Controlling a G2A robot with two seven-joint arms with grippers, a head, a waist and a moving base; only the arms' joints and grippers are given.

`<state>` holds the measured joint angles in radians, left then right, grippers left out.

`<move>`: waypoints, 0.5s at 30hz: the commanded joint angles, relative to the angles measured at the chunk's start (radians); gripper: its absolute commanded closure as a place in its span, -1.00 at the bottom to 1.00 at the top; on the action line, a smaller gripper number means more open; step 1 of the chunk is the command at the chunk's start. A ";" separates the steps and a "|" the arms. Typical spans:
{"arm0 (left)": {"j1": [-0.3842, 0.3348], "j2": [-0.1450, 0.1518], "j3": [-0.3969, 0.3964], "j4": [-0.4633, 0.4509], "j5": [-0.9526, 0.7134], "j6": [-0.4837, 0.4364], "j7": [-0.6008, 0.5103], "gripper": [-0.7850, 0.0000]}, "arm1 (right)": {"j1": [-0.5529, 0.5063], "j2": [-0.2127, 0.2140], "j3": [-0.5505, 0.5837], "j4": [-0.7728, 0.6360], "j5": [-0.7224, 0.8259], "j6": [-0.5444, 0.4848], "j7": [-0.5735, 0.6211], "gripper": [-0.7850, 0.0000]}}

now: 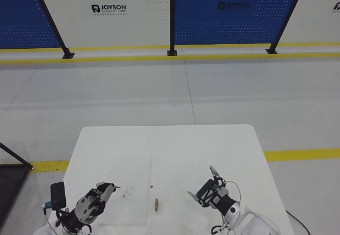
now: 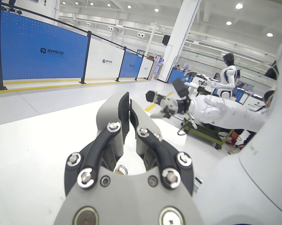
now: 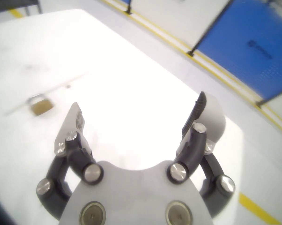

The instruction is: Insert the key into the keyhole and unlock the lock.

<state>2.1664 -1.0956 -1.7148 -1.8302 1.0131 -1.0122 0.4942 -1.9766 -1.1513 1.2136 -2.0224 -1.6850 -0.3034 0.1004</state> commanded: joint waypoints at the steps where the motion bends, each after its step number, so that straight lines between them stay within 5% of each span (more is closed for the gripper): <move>1: -0.001 0.001 -0.001 0.005 -0.002 0.000 0.005 1.00 | -0.006 0.000 -0.049 0.007 -0.013 -0.052 0.032 -1.00; 7: -0.001 0.001 -0.001 0.005 -0.002 0.000 0.005 1.00 | 0.046 -0.016 -0.200 0.084 0.041 -0.125 0.123 -1.00; 15: -0.001 0.001 -0.001 0.005 -0.002 0.000 0.005 1.00 | 0.224 -0.078 -0.371 0.253 0.234 0.029 0.225 -1.00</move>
<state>2.1653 -1.0946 -1.7154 -1.8256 1.0107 -1.0123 0.4988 -1.7813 -1.2200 0.8667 -1.7972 -1.4741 -0.2994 0.3161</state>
